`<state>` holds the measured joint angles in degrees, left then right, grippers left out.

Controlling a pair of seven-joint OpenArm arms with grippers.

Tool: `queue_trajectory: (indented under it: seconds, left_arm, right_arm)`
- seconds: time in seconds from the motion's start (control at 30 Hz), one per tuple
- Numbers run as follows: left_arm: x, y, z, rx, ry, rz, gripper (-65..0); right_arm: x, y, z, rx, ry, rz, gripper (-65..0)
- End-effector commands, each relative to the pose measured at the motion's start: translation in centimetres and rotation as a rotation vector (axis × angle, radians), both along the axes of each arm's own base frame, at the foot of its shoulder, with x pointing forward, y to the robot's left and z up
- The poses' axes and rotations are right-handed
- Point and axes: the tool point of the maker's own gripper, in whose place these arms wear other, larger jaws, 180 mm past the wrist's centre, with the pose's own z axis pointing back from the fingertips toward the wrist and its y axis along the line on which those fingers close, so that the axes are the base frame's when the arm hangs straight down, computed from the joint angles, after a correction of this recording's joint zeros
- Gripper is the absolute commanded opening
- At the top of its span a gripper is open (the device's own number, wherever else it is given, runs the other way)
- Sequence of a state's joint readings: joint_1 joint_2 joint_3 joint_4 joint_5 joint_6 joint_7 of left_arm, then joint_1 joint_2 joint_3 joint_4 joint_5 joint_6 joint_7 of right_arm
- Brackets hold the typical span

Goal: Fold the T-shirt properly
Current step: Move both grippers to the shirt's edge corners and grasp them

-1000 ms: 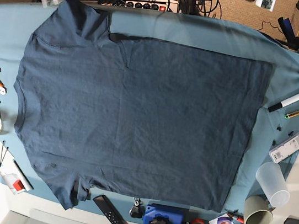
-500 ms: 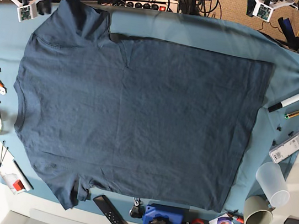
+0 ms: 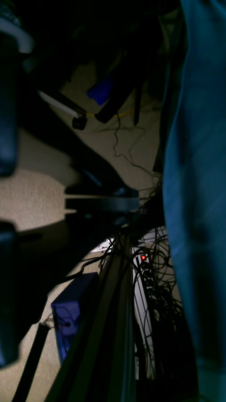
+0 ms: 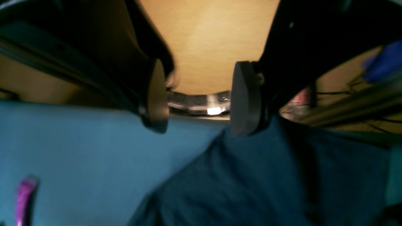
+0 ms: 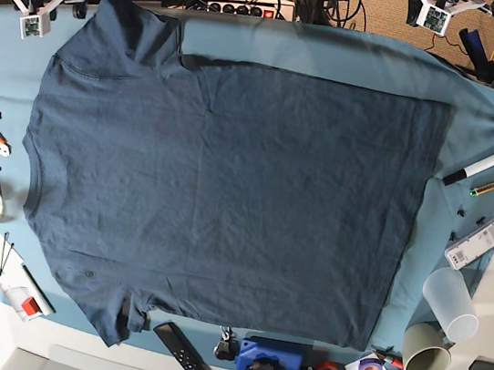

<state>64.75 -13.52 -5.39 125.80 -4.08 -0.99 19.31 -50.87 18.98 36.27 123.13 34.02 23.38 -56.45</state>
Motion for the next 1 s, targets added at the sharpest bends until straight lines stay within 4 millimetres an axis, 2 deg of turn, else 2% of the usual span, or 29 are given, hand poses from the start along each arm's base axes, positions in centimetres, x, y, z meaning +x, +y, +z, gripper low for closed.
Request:
queue_trajectory:
  seconds: [0.0,0.1,0.33,0.5,0.63,0.97]
  left_arm:
    - [0.2,0.0,0.6,-0.002,-0.019,-0.003,-65.0]
    - [0.2,0.0,0.6,-0.002,-0.019,-0.003,-65.0]
    - [0.2,0.0,0.6,-0.001,-0.02,-0.003,-65.0]
    - [0.7,0.0,0.7,-0.002,-0.034,-0.003,-65.0]
    - [1.2,0.0,0.8,-0.002,-0.047,-0.003,-65.0]
    - [1.3,0.0,0.8,-0.002,-0.051,-0.003,-65.0]
  right_arm:
    - [0.1,-0.1,0.1,0.014,-0.001,0.005,-33.2]
    - [-0.4,-0.3,-1.1,0.073,0.018,-0.025,-33.2]
    - [-1.7,1.3,-3.8,0.294,0.052,-0.066,-33.2]
    - [-1.9,4.0,-4.8,0.484,0.011,-0.074,-33.2]
    - [-1.0,4.8,-4.5,0.528,-0.035,-0.058,-33.2]
    - [0.3,4.9,-4.0,0.537,-0.075,-0.044,-33.3]
